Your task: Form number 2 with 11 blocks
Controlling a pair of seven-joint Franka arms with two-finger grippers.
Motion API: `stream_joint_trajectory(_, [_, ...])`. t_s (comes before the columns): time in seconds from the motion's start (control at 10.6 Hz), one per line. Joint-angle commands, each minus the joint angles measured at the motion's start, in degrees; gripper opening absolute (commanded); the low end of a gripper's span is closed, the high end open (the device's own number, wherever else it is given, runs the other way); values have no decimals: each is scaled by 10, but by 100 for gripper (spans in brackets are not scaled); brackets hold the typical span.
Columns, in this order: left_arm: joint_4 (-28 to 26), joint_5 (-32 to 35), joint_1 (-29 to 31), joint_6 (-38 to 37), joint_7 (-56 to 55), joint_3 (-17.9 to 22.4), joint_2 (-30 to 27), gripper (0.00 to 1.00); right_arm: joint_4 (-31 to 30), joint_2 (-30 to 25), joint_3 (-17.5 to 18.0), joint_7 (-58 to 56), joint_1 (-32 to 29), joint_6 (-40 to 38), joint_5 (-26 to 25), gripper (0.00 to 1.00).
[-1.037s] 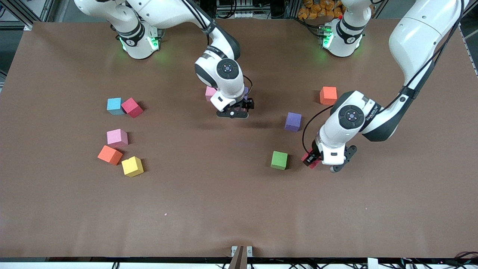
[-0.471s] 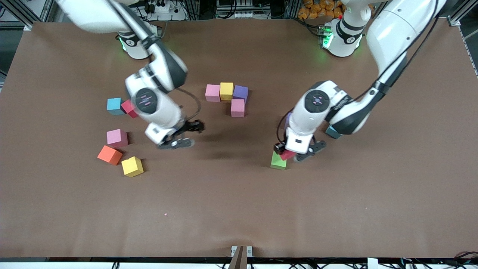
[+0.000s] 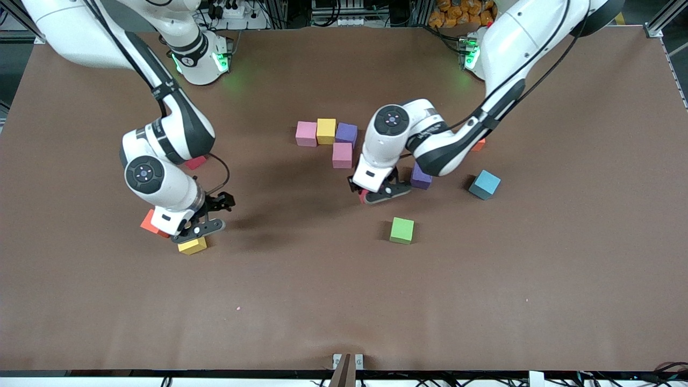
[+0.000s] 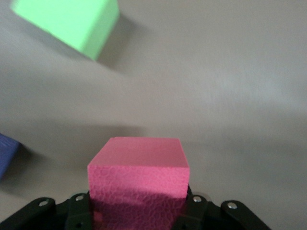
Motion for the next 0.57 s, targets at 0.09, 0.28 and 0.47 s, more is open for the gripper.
stream_joint_trajectory(0.09, [16,44,-84,17,7,57,29,28,5,25,18,-86,-52,9,-24,100])
stream_joint_trajectory(0.28, [39,49,-114,27,6,80,46,28,29,44,14,-119,-65,10,-25,100])
stream_joint_trajectory(0.47, [52,49,-124,27,3,81,55,28,51,68,13,-122,-69,24,-44,100])
